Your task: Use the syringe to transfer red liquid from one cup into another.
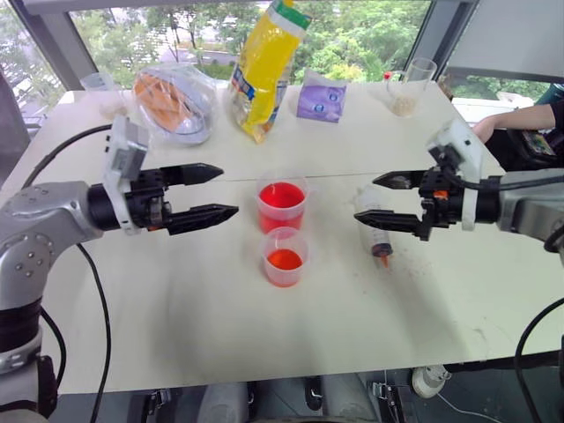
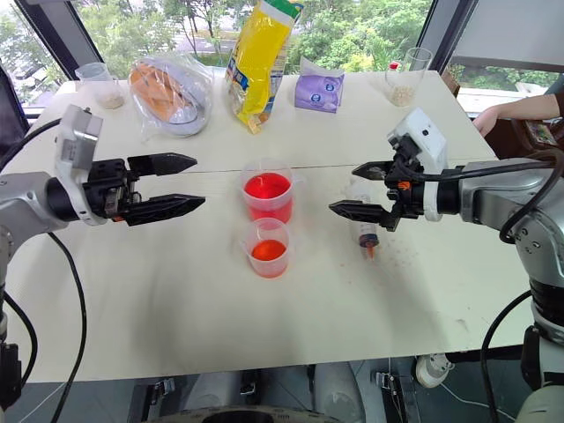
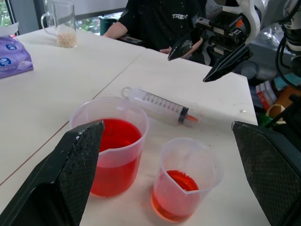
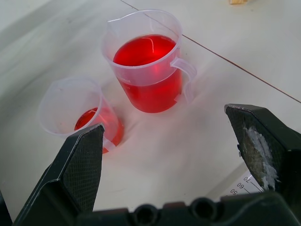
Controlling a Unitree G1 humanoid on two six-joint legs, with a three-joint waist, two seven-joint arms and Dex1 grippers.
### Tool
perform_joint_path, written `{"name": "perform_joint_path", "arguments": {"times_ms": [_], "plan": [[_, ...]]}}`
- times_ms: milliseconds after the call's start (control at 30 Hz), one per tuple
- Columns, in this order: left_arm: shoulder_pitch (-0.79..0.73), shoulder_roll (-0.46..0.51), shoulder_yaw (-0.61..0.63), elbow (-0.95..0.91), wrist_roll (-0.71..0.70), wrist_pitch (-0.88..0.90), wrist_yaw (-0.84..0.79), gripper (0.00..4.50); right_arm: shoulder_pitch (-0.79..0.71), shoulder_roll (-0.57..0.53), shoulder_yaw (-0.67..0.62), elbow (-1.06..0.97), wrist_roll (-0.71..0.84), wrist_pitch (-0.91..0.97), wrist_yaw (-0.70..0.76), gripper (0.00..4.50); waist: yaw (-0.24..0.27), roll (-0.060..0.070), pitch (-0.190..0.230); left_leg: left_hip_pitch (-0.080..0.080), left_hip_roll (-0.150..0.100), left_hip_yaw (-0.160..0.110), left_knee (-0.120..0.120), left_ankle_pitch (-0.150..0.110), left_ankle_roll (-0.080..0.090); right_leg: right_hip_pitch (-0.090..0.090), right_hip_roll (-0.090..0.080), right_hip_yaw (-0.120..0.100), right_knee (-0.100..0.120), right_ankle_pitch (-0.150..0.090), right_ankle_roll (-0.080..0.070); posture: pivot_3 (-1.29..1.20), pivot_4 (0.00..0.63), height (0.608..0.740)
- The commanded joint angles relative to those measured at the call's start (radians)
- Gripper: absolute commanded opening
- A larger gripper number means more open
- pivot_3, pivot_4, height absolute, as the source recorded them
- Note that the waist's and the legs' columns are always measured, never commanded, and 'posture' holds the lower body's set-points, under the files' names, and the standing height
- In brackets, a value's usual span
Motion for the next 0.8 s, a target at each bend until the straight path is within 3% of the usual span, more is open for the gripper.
{"name": "perform_joint_path", "arguments": {"times_ms": [33, 800], "plan": [[-0.023, -0.002, 0.016, -0.003, -0.010, -0.008, 0.007, 4.50, -0.006, -0.006, -0.024, -0.024, 0.006, -0.016, -0.003, 4.47, 0.000, 0.000, 0.000, 0.000, 0.000, 0.000, 0.000, 0.000, 0.000, 0.000, 0.000, 0.000, 0.000, 0.000, 0.000, 0.00, 0.150, 0.740], [-0.026, -0.019, 0.003, -0.008, 0.008, -0.026, 0.005, 4.50, 0.000, -0.006, 0.016, 0.005, -0.040, -0.006, -0.047, 4.47, 0.000, 0.000, 0.000, 0.000, 0.000, 0.000, 0.000, 0.000, 0.000, 0.000, 0.000, 0.000, 0.000, 0.000, 0.000, 0.00, 0.150, 0.740]]}}
